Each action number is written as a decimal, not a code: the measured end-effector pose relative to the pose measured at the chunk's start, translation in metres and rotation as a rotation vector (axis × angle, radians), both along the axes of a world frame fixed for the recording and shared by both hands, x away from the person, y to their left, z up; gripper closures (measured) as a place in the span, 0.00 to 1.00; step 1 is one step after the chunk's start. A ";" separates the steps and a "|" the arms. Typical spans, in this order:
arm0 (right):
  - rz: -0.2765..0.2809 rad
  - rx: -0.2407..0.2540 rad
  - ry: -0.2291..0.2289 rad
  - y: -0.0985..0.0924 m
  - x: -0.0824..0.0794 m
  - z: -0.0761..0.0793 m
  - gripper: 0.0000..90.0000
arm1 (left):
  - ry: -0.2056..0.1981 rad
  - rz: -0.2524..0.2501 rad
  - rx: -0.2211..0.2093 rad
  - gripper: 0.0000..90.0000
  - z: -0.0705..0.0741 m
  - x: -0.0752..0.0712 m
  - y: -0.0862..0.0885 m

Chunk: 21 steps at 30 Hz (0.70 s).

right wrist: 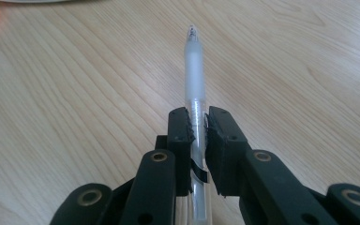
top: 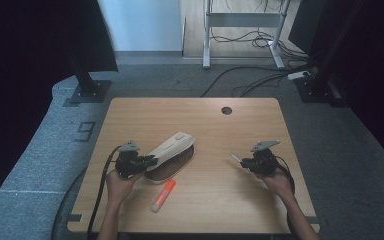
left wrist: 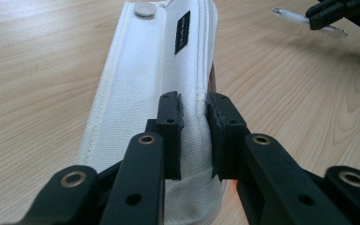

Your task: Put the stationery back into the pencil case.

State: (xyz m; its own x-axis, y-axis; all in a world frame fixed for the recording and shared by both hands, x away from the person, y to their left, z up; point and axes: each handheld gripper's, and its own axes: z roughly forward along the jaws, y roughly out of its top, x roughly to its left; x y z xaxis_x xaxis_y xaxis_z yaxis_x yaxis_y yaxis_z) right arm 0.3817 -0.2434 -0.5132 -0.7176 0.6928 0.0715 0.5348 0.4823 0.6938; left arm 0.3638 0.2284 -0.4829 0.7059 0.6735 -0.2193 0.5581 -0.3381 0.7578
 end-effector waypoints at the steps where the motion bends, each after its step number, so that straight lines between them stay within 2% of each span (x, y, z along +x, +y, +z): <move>1: 0.000 0.000 0.000 0.000 0.000 0.000 0.87 | 0.000 0.000 0.000 0.85 0.000 0.000 0.000; 8: 0.039 0.016 0.015 0.014 0.004 0.007 0.87 | -0.002 0.003 -0.006 0.85 0.000 0.000 0.000; 21: 0.089 0.014 0.018 0.041 0.008 0.014 0.87 | -0.005 0.004 -0.009 0.85 0.001 0.000 0.001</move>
